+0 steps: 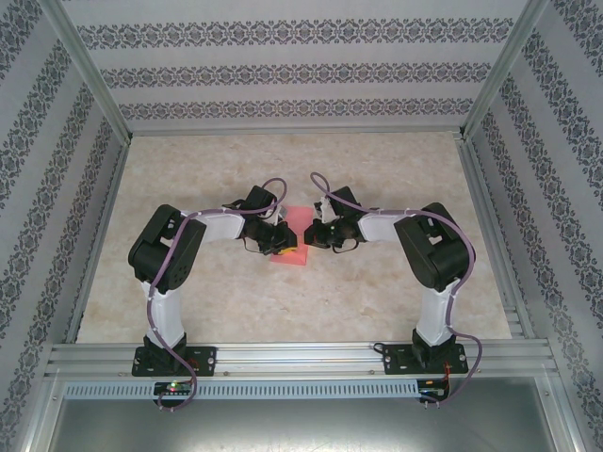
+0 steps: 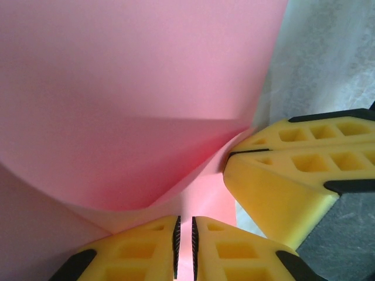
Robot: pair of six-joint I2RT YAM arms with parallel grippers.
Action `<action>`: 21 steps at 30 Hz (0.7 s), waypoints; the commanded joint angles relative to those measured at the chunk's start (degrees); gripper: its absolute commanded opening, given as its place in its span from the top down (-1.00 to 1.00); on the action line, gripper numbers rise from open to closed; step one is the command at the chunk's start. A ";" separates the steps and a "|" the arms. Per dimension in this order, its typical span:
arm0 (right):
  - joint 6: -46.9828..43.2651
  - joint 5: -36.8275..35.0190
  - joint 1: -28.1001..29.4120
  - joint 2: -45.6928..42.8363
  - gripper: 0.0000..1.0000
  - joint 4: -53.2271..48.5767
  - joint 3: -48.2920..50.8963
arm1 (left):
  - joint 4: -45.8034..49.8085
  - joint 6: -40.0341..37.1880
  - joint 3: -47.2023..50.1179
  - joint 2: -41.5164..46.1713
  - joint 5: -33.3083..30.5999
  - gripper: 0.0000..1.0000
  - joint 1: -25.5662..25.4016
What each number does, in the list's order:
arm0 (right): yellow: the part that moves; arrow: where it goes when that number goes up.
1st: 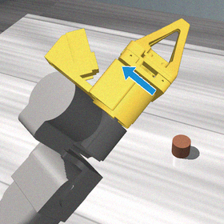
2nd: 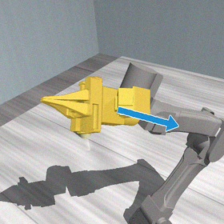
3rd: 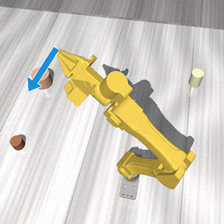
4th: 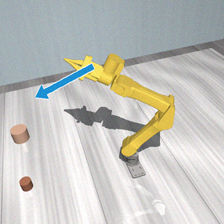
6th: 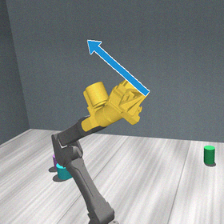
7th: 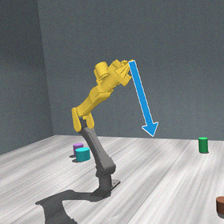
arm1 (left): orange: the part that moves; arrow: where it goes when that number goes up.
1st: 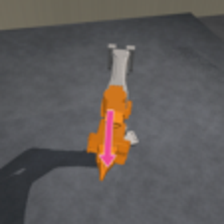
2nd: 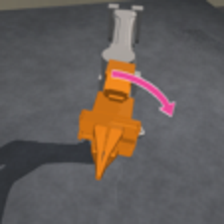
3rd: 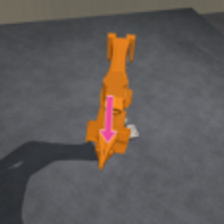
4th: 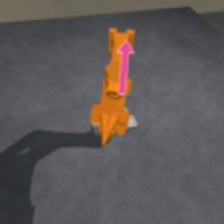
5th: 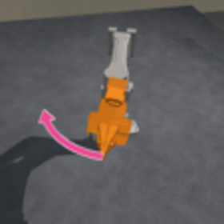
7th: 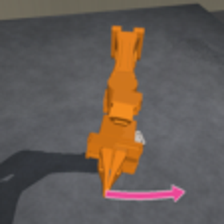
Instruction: Fold a paper plane with a square sheet of paper (pick it up from the middle)
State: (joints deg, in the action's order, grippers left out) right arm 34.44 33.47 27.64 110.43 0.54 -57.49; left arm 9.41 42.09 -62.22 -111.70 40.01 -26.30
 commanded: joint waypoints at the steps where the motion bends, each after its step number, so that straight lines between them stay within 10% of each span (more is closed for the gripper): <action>1: -1.46 -2.13 0.40 1.54 0.88 -3.50 -1.61 | 5.18 -0.16 -0.08 0.22 -2.59 0.63 -0.87; 21: -13.04 -4.93 0.40 3.30 0.90 -14.39 -4.99 | 6.80 -1.85 -7.48 -0.71 -6.49 0.63 -0.46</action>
State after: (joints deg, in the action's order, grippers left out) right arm 24.62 30.89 28.01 111.35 -8.58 -62.30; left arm 13.76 40.95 -68.88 -110.65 34.24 -26.52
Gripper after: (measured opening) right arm 0.053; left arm 0.186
